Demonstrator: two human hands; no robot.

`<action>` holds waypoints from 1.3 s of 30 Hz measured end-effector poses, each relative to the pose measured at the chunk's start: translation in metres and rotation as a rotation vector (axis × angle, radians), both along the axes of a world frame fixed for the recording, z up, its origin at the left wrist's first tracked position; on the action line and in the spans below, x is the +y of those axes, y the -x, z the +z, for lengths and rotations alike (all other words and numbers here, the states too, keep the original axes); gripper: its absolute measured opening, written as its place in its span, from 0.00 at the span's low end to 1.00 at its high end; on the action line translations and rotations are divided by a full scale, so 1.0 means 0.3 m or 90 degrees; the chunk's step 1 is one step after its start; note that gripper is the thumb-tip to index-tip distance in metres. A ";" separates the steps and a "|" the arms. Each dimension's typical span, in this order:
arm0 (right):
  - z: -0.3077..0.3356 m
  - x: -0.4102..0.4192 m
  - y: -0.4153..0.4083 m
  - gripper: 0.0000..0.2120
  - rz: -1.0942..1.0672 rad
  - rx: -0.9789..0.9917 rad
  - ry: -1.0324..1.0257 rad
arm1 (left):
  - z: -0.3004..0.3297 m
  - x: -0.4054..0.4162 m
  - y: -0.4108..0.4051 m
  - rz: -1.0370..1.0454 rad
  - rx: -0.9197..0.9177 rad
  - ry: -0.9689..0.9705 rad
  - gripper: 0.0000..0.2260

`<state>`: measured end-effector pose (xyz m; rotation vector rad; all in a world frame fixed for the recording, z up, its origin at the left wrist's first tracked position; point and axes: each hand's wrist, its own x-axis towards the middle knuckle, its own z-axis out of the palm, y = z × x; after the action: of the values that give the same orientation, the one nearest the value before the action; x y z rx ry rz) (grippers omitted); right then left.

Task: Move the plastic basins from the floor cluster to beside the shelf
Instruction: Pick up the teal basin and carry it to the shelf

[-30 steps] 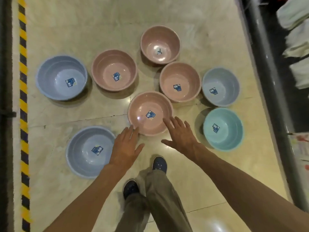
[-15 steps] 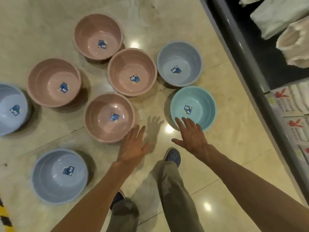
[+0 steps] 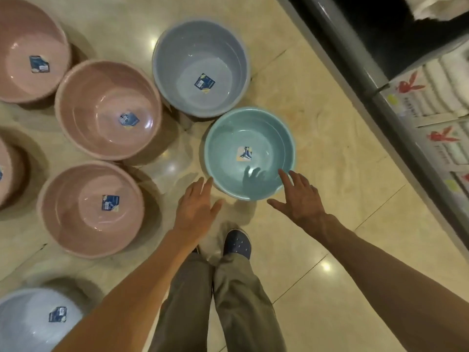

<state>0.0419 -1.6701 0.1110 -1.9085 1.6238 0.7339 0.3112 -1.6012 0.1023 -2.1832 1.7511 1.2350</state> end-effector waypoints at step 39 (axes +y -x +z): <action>0.096 -0.157 -0.333 0.42 -0.225 -0.490 0.051 | 0.169 0.104 -0.518 0.437 0.244 0.253 0.37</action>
<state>0.1417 -1.7172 0.1399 -1.5869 1.4145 -0.2059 0.4666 -1.5699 0.1530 -3.1322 1.4911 1.6360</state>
